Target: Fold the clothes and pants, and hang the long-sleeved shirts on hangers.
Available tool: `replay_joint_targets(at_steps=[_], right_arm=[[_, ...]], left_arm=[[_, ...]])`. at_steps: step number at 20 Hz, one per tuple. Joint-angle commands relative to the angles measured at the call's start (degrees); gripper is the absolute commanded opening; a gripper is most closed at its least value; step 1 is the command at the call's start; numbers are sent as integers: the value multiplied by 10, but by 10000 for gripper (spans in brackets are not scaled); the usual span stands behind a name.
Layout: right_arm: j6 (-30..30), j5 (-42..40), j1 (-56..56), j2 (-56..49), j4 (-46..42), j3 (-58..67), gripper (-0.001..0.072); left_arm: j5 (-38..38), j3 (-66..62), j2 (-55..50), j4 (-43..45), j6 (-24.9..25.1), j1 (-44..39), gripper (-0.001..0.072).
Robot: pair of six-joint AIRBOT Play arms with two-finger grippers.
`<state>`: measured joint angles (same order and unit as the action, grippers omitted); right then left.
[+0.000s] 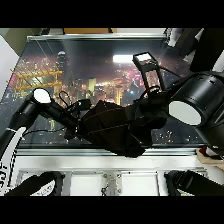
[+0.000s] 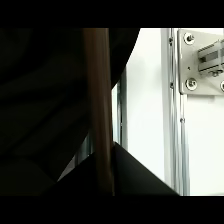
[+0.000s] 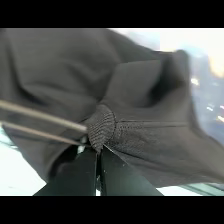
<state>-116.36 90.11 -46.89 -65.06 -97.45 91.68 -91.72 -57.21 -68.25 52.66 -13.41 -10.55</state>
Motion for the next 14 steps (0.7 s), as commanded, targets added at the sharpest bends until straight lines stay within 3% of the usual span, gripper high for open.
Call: replay_joint_targets(at_steps=[1, 9, 14], right_arm=[[-20, -52, -22, -3, 42, 1, 18], [-20, -174, -52, -41, 92, 1, 18], [-20, -198, -58, -42, 87, 1, 18]], left_arm=[[8, 0, -1, 0, -1, 1, 14], [7, 0, -1, 0, -1, 1, 14], [7, 0, -1, 0, -1, 1, 15]])
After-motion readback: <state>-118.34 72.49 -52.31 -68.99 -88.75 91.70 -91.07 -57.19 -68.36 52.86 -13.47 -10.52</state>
